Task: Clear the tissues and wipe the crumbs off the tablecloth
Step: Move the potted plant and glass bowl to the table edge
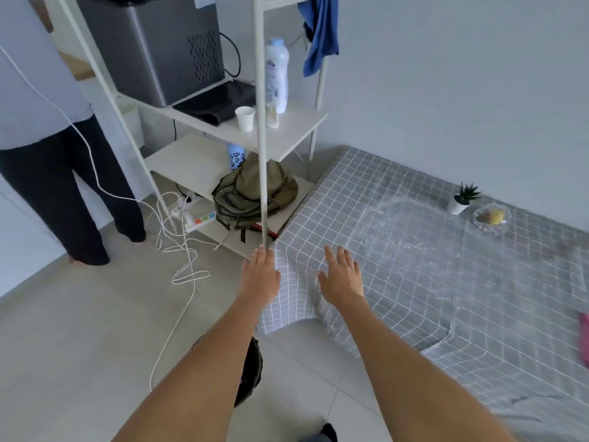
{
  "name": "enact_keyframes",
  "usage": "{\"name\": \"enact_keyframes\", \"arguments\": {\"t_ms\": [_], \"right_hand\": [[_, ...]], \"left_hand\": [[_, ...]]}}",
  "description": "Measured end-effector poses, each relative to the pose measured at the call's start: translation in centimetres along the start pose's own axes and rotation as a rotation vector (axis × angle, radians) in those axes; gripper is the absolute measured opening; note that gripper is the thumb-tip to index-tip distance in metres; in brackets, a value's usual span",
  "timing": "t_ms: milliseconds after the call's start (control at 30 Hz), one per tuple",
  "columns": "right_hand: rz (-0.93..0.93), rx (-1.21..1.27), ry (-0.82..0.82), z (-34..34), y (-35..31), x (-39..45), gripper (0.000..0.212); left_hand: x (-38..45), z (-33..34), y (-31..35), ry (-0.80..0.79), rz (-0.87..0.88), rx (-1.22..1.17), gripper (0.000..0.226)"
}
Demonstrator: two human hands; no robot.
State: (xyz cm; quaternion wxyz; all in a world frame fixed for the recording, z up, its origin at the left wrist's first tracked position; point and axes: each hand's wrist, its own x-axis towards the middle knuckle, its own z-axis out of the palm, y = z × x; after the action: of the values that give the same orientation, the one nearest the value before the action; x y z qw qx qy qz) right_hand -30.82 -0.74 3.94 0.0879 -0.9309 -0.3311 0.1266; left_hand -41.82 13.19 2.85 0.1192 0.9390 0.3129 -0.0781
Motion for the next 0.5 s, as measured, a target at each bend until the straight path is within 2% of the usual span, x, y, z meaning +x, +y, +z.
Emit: {"name": "enact_keyframes", "arguments": {"t_ms": [300,500], "right_hand": [[0.234,0.052,0.083,-5.0,13.7,-4.5,0.065],[0.321,0.048,0.095,-7.4,24.0,-5.9,0.064]], "left_hand": [[1.3,-1.3,14.4,-0.024,0.207,0.088,0.06],[2.6,0.0,24.6,-0.058,0.259,0.116,0.061]]}}
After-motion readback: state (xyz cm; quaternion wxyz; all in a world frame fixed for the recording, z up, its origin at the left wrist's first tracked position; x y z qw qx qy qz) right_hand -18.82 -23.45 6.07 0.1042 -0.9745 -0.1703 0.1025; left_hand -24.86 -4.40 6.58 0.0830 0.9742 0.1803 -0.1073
